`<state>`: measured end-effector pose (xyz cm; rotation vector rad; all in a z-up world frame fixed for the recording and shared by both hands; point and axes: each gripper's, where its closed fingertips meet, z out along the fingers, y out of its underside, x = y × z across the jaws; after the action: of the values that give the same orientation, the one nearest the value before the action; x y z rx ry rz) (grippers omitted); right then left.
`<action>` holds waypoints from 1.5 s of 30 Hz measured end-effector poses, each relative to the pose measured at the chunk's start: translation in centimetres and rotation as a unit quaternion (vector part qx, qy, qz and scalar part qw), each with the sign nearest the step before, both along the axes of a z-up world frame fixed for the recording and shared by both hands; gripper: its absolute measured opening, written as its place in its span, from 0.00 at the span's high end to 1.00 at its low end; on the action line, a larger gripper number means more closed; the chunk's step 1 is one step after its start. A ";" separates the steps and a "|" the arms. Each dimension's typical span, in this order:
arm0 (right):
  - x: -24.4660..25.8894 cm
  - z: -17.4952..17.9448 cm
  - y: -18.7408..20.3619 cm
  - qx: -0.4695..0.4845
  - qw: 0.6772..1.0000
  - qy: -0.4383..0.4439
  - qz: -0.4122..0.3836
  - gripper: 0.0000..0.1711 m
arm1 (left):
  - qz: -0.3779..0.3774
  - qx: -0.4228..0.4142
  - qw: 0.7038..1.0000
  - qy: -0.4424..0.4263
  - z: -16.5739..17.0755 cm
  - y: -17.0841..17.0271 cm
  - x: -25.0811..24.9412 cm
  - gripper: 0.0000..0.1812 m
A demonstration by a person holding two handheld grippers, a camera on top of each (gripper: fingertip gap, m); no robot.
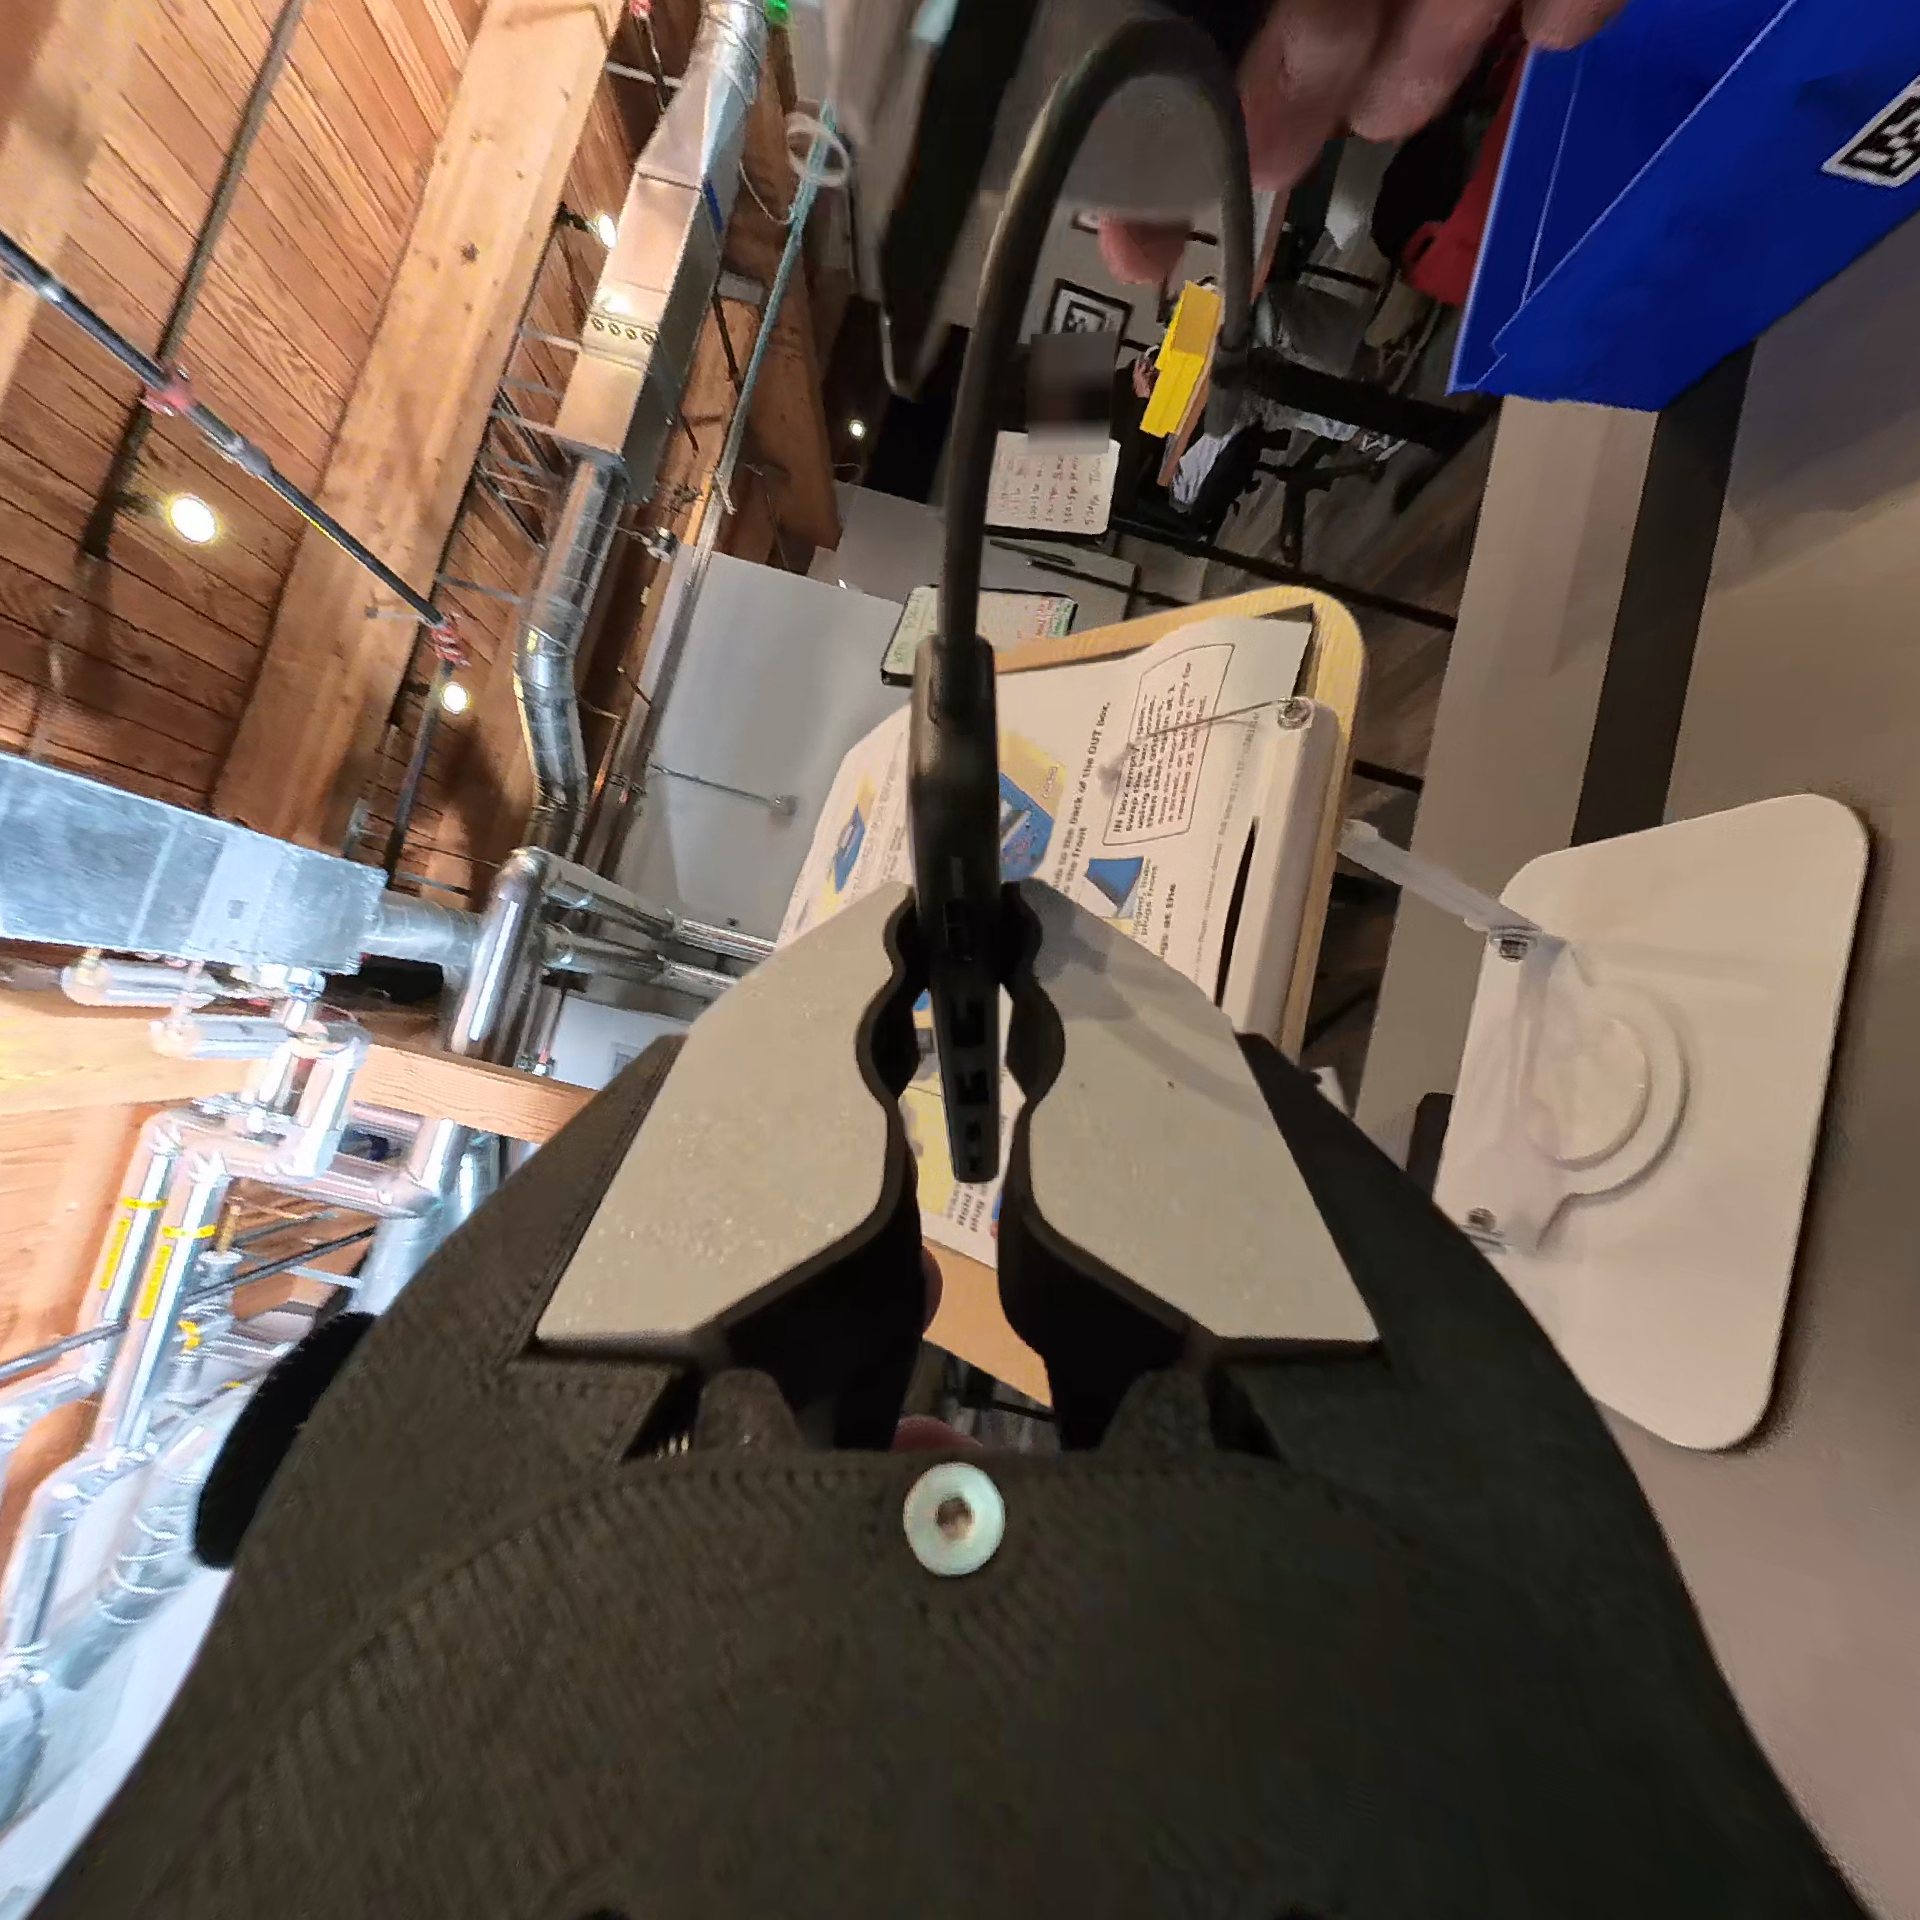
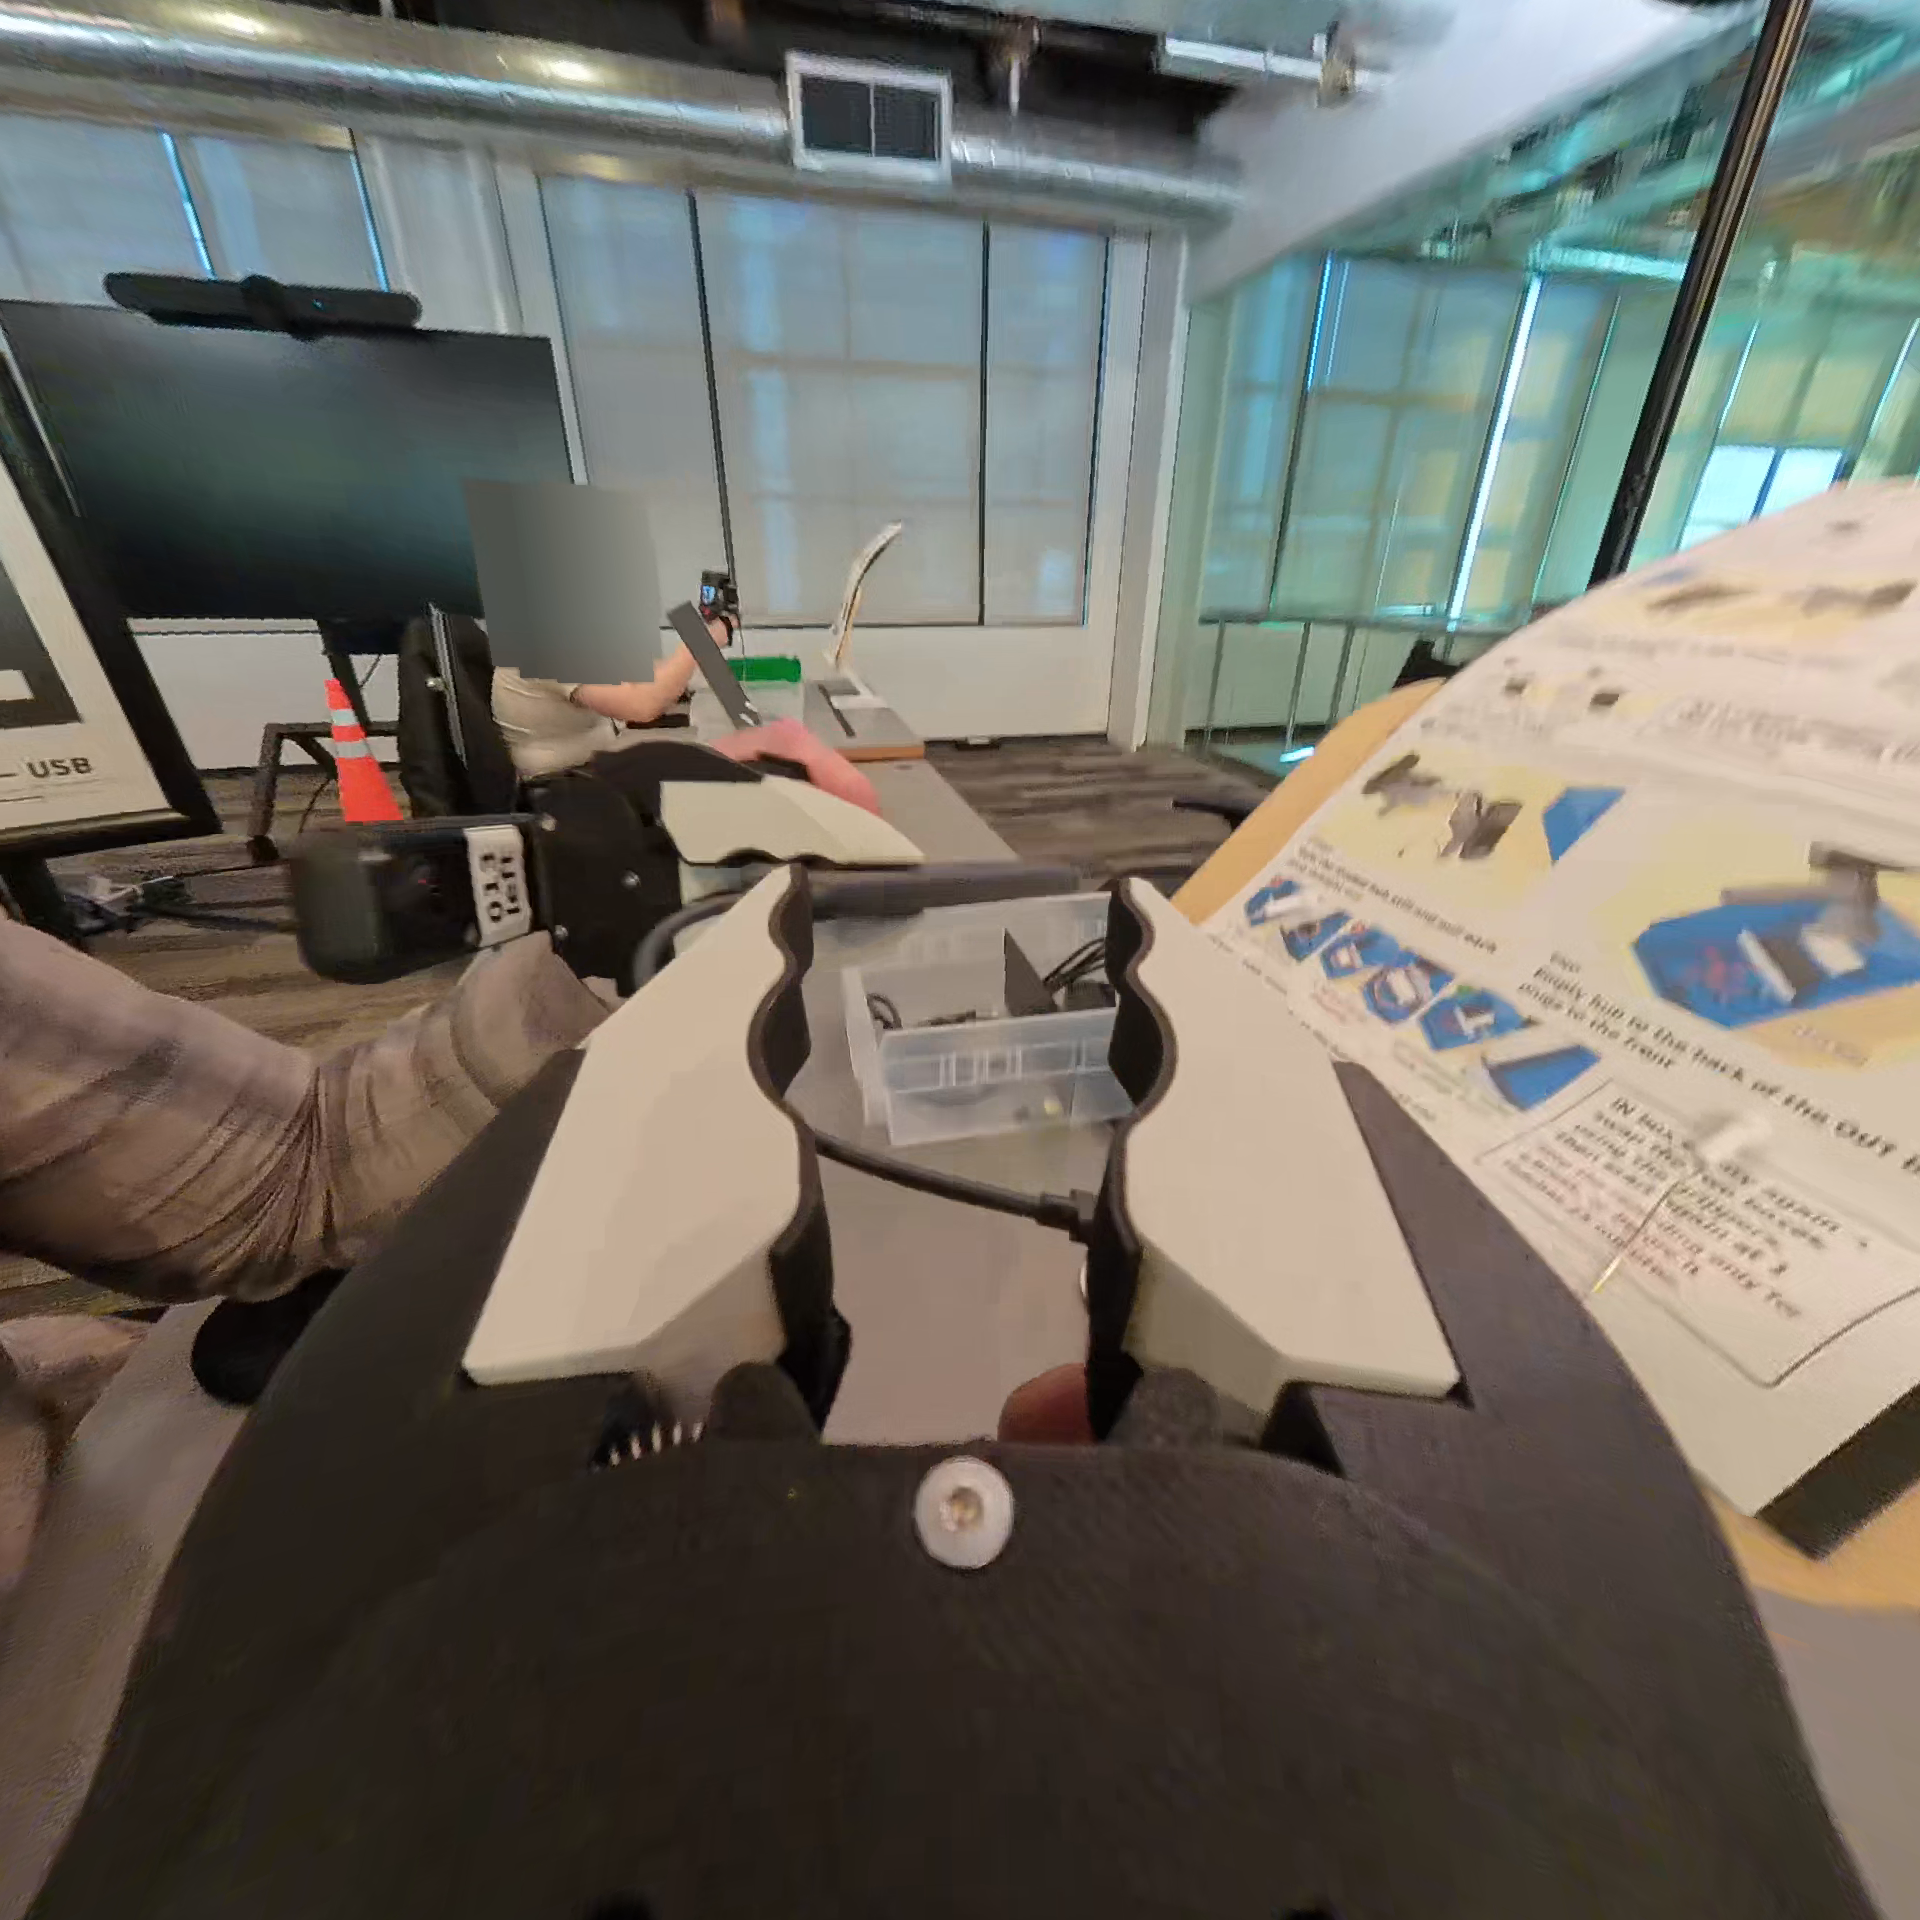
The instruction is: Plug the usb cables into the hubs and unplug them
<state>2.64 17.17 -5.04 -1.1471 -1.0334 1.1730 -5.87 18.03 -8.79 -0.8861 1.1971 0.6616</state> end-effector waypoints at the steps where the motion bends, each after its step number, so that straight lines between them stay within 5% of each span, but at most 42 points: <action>1: -0.3 -0.5 0.2 -0.012 1.000 -0.003 0.008 0.68 | -0.001 0.011 1.000 0.006 0.1 -0.2 0.4 0.93; 14: -4.7 -6.1 2.3 -0.258 0.943 0.059 0.201 0.81 | -0.016 0.105 0.989 0.102 -2.6 -0.5 6.2 0.93; 28: -4.3 -10.5 1.7 -0.273 0.927 0.014 0.259 0.80 | -0.050 0.072 0.977 0.194 -6.9 -1.0 7.9 0.93; 33: -6.1 -12.0 0.3 -0.278 0.912 -0.007 0.300 0.85 | -0.104 0.090 0.928 0.346 -10.0 -1.9 7.5 0.93; 39: -8.5 -10.0 -0.1 -0.271 0.901 0.077 0.331 0.90 | -0.116 0.125 0.865 0.472 -9.6 -2.1 4.1 0.93; 42: -8.7 -8.5 0.2 -0.236 0.918 0.108 0.300 0.93 | -0.074 0.113 0.878 0.459 -8.7 -1.1 2.6 0.86; 45: -7.9 -7.2 1.1 -0.209 0.932 0.136 0.263 0.94 | -0.033 0.048 0.927 0.371 -8.0 -0.6 1.3 0.76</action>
<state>-5.26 18.26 -12.23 -1.0070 -0.9213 1.9962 -4.60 17.43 -16.77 -0.5070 1.8369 1.0400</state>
